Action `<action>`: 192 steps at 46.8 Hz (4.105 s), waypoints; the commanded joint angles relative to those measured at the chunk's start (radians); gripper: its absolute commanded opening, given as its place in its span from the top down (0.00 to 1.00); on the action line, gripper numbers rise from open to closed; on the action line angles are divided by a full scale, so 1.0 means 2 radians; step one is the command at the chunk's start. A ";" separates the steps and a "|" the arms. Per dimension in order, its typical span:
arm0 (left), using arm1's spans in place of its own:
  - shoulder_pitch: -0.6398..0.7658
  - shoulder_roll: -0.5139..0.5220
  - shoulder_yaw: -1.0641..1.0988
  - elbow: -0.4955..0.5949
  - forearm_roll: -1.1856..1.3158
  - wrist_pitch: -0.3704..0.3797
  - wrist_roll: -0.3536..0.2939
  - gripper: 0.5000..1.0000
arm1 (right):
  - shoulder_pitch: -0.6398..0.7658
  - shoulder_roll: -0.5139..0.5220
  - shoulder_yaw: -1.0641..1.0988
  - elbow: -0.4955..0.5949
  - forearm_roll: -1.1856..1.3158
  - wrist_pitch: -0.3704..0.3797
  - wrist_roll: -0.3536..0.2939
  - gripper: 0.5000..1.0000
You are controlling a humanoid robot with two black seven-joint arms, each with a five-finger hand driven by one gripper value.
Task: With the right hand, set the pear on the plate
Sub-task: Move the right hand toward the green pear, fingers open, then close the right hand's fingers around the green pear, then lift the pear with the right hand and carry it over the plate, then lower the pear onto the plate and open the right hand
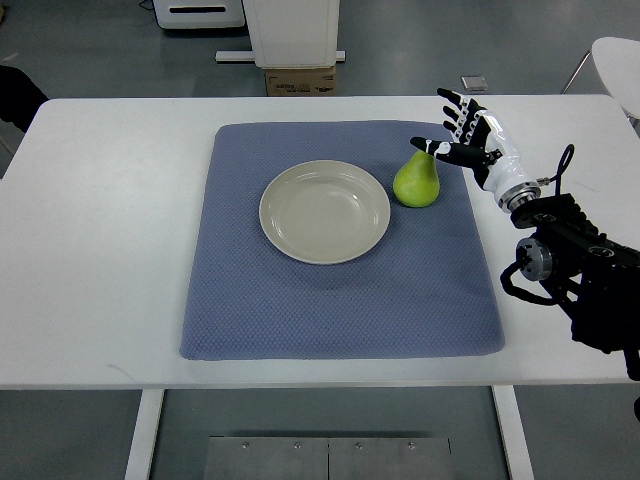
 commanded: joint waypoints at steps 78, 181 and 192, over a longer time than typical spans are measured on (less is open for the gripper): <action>0.000 0.000 0.000 0.000 0.000 0.000 0.000 0.00 | -0.018 0.042 -0.093 -0.080 -0.063 -0.066 0.026 0.04; 0.000 0.000 0.000 0.000 0.000 0.000 0.000 0.00 | 0.052 0.062 -0.156 0.046 -0.092 -0.038 0.026 1.00; 0.000 0.000 0.000 0.000 0.000 0.000 0.000 0.00 | 0.044 0.062 -0.193 0.045 -0.094 -0.045 0.026 1.00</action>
